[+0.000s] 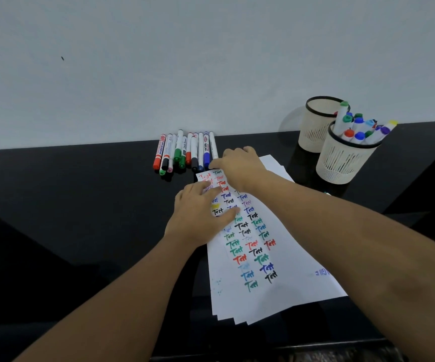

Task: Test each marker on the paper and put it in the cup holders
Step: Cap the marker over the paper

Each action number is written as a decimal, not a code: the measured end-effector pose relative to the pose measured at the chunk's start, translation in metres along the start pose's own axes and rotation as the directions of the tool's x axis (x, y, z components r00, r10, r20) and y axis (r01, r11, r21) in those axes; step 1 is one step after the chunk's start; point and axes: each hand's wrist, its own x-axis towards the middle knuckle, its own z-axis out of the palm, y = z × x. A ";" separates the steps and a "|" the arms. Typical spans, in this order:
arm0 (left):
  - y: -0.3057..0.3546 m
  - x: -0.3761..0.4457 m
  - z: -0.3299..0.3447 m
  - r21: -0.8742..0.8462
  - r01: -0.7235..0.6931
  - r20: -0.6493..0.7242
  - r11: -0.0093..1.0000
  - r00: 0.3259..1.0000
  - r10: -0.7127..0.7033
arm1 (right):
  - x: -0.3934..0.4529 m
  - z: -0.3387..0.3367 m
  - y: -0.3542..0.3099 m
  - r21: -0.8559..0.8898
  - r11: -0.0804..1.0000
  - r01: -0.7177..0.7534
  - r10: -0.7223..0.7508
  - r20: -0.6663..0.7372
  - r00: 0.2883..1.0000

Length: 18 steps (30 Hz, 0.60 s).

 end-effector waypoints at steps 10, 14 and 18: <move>0.000 0.000 -0.001 0.010 0.008 0.015 1.000 1.000 -0.008 | -0.003 0.008 0.018 0.068 0.994 0.090 -0.059 -0.369 0.928; 0.001 -0.001 -0.002 0.014 0.015 0.021 1.000 1.000 -0.016 | -0.016 0.007 0.024 -0.070 0.993 0.097 -0.119 -0.486 0.866; 0.002 0.000 -0.003 0.014 0.019 0.028 1.000 0.999 -0.019 | -0.035 -0.009 0.022 0.073 0.981 0.181 -0.137 -0.409 0.902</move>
